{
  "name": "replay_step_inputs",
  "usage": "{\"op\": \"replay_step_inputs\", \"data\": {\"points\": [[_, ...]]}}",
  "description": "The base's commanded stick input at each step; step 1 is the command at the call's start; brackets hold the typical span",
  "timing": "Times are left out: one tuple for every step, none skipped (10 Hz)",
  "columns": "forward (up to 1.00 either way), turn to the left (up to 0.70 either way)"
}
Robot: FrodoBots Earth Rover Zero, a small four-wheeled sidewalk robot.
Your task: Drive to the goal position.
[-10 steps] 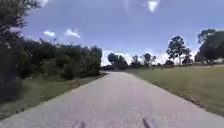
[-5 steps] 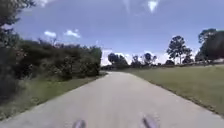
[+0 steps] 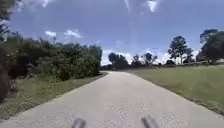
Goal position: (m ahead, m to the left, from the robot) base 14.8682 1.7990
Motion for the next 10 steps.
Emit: {"op": "replay_step_inputs", "data": {"points": [[0.50,0.00],[0.50,0.00],[0.50,0.00],[0.50,0.00],[0.50,0.00],[0.50,0.00],[0.50,0.00],[0.50,0.00],[0.50,0.00],[0.50,0.00]]}}
